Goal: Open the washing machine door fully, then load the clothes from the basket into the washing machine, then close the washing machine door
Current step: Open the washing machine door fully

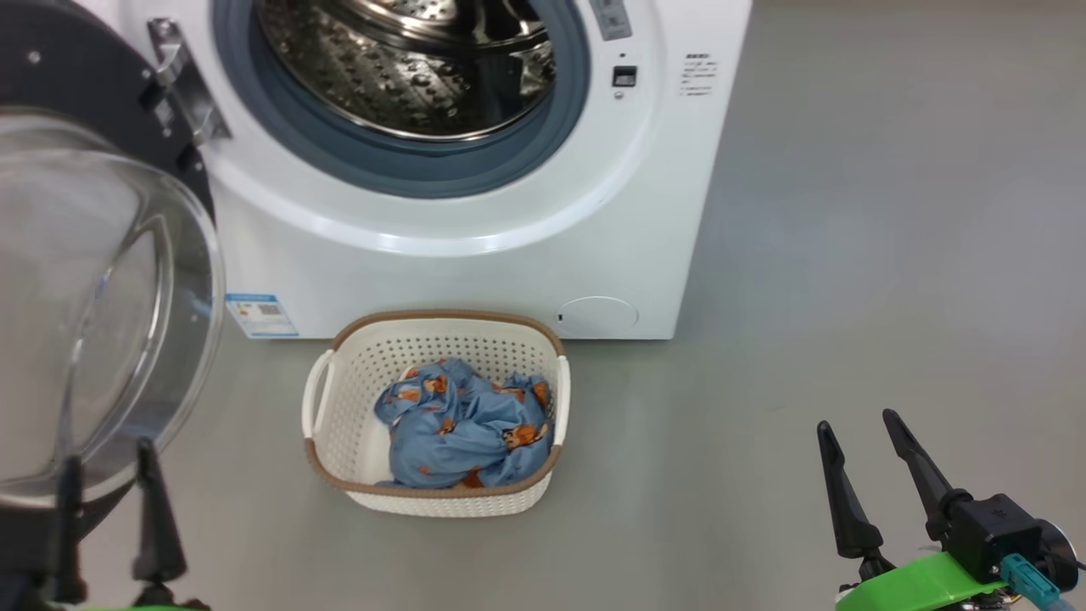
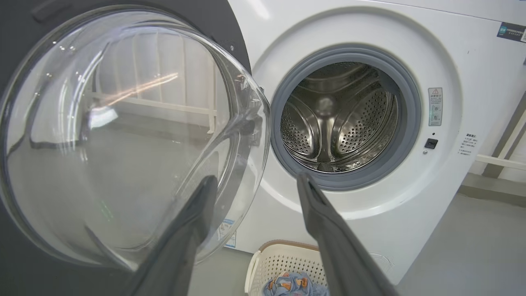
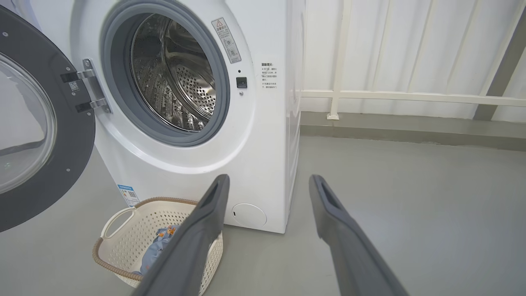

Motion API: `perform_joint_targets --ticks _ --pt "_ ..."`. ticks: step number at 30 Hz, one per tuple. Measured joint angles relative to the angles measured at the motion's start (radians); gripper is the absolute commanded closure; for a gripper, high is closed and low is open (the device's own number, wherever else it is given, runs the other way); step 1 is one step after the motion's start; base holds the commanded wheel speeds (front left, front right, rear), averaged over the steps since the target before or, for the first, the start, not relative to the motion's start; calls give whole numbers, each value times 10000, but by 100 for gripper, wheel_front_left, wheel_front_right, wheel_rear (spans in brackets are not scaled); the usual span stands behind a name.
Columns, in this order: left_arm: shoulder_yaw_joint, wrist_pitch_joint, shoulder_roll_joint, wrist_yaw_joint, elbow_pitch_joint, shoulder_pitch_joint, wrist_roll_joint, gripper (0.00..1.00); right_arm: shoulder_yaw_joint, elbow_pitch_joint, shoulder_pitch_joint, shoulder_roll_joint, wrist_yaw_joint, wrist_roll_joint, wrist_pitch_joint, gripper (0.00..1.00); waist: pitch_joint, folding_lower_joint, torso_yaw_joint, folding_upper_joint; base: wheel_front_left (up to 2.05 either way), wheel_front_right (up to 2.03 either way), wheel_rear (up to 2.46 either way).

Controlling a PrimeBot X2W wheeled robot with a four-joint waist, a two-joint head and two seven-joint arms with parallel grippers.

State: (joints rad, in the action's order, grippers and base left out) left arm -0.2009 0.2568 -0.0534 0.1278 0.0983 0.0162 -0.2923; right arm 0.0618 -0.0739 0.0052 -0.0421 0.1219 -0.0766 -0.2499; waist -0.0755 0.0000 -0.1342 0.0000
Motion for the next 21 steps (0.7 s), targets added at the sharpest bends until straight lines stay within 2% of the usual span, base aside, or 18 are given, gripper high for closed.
perform_joint_targets --ticks 13,21 --pt "1490 0 -583 0 52 -726 244 0 -146 86 344 2 0 -13 0 0 321 0 723 1 0 0 0" --pt "1346 0 -579 -15 48 -1106 608 0 -157 94 366 2 0 -8 0 0 519 0 939 0 0 0 0"
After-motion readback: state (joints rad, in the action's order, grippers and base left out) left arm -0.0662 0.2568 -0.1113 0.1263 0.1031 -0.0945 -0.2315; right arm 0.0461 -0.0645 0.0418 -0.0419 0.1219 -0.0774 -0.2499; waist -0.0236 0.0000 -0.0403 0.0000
